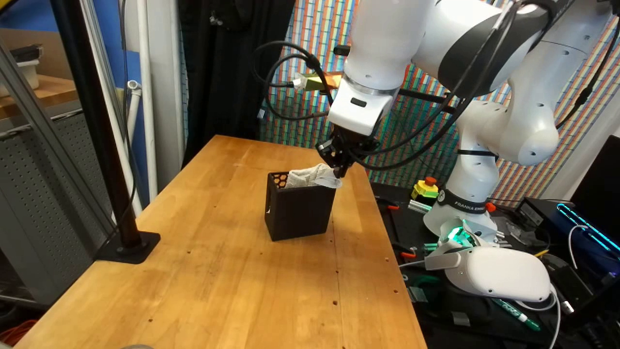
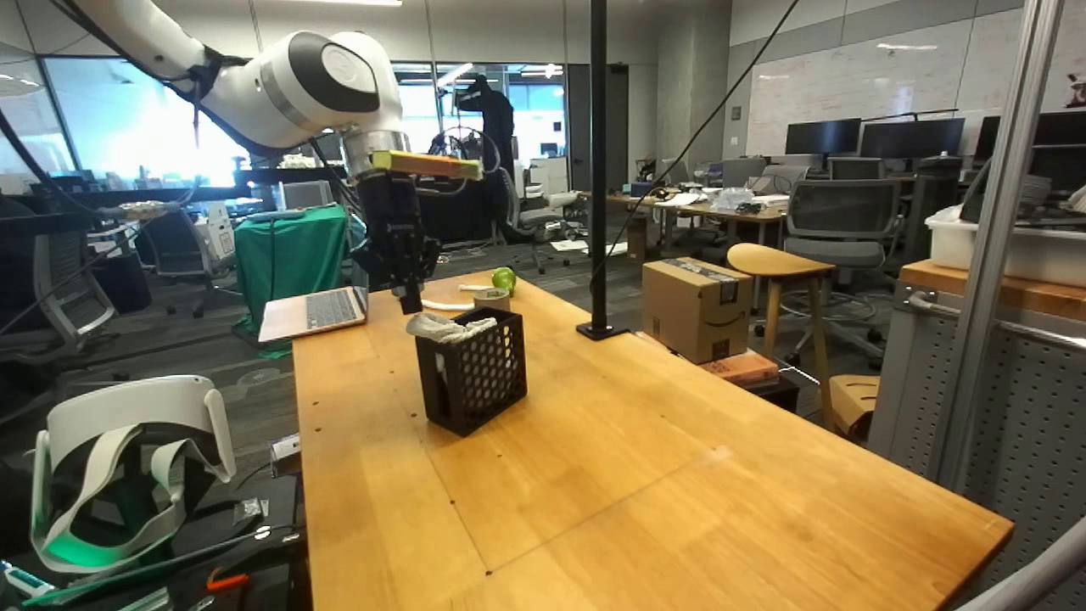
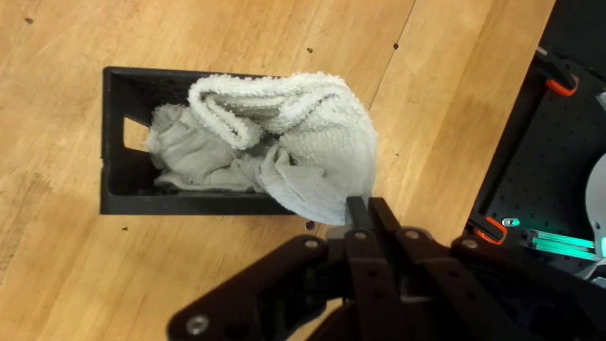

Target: Place the white towel inside the black basket

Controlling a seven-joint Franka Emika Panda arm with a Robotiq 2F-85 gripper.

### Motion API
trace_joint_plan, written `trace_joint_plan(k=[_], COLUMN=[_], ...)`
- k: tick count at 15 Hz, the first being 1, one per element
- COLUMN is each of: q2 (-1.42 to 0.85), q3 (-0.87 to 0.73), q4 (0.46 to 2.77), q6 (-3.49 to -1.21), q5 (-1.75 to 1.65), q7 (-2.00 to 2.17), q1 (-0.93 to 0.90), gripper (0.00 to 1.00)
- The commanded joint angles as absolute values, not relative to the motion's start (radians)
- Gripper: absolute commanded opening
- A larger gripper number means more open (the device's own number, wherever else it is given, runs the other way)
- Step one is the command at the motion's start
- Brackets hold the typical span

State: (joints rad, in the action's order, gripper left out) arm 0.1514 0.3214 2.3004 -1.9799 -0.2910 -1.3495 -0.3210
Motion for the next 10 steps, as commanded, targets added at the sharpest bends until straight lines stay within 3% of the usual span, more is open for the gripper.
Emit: trace_joint_plan(k=[1,10], q2=[0.168,0.147], q3=[0.309,0.294], q4=[2.347,2.363], q6=[-2.016,-1.995], q5=[-0.270,-0.224], q7=[-1.338,-1.366], q1=[-0.332,-0.327], gripper=[0.09,0.09])
